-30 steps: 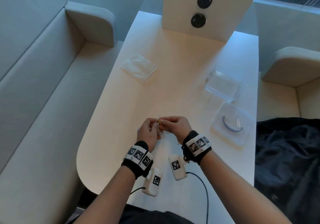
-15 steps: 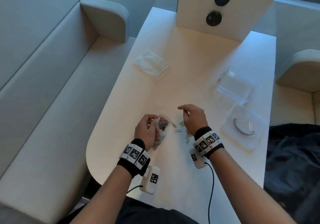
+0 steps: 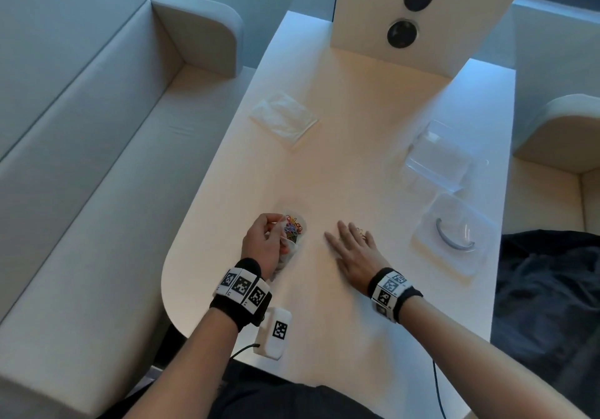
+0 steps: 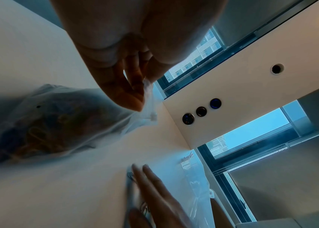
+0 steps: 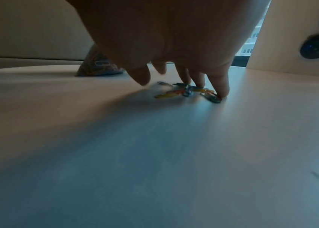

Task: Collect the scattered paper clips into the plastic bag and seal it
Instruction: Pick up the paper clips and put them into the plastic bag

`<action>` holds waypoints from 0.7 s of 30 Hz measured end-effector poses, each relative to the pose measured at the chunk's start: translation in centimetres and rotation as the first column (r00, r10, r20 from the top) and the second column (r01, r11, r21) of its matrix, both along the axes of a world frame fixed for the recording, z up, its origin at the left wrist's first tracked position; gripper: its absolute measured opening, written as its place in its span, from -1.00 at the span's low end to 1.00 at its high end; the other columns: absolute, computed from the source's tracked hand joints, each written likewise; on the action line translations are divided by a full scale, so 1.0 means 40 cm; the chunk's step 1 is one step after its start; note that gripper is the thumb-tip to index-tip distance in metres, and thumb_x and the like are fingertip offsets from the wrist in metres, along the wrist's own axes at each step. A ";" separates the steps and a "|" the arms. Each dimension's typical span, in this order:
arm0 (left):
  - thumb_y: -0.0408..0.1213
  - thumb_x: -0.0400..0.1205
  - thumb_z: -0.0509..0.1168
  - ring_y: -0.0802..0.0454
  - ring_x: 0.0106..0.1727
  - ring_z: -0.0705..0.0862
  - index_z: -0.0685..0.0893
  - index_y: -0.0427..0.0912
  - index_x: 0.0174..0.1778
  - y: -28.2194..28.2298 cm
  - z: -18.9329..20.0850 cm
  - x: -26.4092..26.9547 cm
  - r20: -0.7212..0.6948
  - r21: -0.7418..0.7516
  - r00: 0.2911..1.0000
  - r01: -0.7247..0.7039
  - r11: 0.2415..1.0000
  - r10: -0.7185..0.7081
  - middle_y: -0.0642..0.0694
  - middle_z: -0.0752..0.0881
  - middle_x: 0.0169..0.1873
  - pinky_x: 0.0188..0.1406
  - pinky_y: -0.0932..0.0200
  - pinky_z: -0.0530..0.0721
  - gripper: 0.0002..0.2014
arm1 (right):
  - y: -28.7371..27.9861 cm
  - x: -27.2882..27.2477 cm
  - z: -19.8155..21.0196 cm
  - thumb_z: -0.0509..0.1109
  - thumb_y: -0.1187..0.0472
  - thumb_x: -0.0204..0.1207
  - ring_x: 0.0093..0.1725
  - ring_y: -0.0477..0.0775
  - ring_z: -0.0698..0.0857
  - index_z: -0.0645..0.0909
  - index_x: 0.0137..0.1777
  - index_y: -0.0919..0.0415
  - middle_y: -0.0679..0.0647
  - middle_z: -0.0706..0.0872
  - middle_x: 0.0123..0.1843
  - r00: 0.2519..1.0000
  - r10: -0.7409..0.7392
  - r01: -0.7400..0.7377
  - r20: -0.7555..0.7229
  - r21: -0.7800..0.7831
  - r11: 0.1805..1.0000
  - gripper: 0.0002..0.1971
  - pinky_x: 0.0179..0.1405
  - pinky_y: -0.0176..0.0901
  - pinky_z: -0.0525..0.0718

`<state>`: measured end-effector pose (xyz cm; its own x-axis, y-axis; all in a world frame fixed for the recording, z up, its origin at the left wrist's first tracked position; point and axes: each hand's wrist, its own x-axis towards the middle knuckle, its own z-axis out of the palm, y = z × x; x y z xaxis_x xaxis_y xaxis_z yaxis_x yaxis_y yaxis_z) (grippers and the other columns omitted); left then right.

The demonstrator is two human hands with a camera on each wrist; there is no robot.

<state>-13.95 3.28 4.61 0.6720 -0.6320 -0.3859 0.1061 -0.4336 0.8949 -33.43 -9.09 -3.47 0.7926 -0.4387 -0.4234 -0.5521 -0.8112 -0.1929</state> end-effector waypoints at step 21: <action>-0.28 0.73 0.24 -0.05 -0.39 0.62 0.67 -0.09 -0.01 0.039 -0.012 -0.027 -0.045 0.014 0.998 0.040 0.999 -0.039 -0.07 0.66 -0.31 -0.39 0.21 0.64 -0.90 | -0.034 0.024 0.055 0.23 0.49 0.57 -0.04 0.21 0.67 0.64 0.15 0.40 0.23 0.66 0.05 0.944 0.284 -0.311 -0.167 -0.168 0.935 -0.77 -0.10 -0.01 0.75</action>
<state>-15.02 4.85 4.15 0.6286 -0.6516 -0.4246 0.1286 -0.4513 0.8831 -32.45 -10.44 -1.27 0.8391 -0.2747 -0.4696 -0.2901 -0.9561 0.0410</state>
